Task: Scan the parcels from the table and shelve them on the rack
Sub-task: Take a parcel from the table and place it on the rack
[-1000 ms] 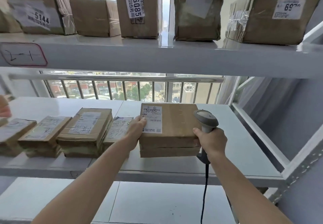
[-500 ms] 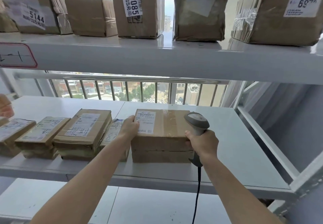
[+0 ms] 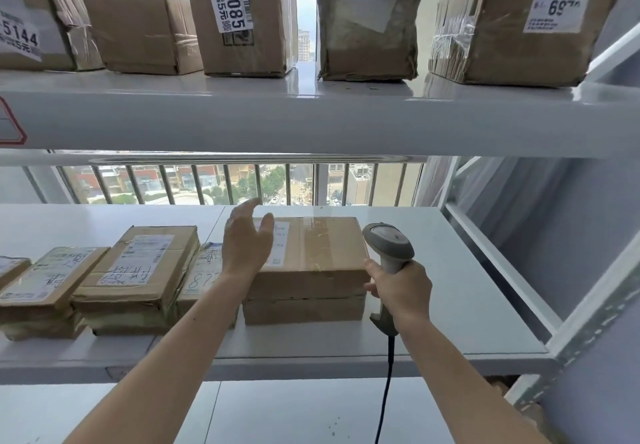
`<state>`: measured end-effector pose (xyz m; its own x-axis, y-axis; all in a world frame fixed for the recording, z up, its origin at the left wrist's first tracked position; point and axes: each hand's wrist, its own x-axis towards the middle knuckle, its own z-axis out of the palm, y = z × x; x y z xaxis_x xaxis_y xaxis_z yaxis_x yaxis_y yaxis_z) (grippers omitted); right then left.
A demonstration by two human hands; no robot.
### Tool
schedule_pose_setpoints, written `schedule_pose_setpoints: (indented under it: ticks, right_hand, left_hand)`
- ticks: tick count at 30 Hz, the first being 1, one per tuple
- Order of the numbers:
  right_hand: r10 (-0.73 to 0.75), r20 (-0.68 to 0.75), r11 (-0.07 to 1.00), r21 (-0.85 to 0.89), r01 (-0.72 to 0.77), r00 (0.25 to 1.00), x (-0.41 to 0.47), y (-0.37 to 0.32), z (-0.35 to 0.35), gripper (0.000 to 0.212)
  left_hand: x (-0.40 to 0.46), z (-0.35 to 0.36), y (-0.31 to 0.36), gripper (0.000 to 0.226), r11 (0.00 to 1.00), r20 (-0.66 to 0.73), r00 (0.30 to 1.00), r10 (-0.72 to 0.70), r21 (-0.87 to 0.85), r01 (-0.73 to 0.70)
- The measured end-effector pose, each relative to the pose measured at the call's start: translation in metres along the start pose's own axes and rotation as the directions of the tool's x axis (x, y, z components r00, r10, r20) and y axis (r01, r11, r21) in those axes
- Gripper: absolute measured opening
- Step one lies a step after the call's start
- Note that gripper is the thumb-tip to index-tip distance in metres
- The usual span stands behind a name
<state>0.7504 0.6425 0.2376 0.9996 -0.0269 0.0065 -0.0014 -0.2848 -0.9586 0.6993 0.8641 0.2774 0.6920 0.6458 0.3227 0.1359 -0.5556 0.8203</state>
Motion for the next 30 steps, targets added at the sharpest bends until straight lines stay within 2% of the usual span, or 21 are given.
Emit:
schedule_pose_setpoints:
  ticks: [2,5,8,12,18,21,26,30]
  right_hand:
    - [-0.004,-0.044,1.0,0.028,0.005,0.999,-0.01,0.004,-0.015,0.014]
    - [0.006,-0.136,0.998,0.059,0.002,0.991,-0.028,0.014,-0.042,0.017]
    - [0.046,-0.254,0.997,0.073,-0.028,0.966,-0.047,0.029,-0.074,0.02]
    - [0.137,-0.4,0.988,0.123,-0.095,0.906,-0.077,0.052,-0.12,0.018]
    - [0.284,-0.635,0.957,0.227,-0.178,0.719,-0.143,0.09,-0.192,0.013]
    - [0.34,-0.691,0.94,0.259,-0.22,0.638,-0.176,0.104,-0.223,0.013]
    - [0.363,-0.797,0.931,0.289,-0.223,0.482,-0.237,0.126,-0.286,0.015]
    - [0.379,-0.837,0.923,0.309,-0.231,0.395,-0.28,0.14,-0.343,0.012]
  left_hand:
    - [-0.01,0.011,0.025,0.034,0.992,0.016,0.994,0.111,-0.07,-0.109]
    - [-0.032,0.044,0.061,0.025,0.956,0.144,0.959,0.243,-0.202,-0.212]
    - [-0.063,0.084,0.091,0.02,0.908,0.262,0.889,0.375,-0.299,-0.295]
    - [-0.117,0.131,0.116,0.018,0.843,0.406,0.758,0.51,-0.41,-0.348]
    - [-0.21,0.186,0.141,0.014,0.805,0.628,0.516,0.583,-0.531,-0.263]
    - [-0.251,0.203,0.151,0.016,0.816,0.702,0.421,0.574,-0.534,-0.222]
    - [-0.337,0.222,0.181,0.015,0.771,0.731,0.244,0.637,-0.593,-0.234]
    - [-0.407,0.235,0.211,0.015,0.738,0.727,0.146,0.671,-0.636,-0.228]
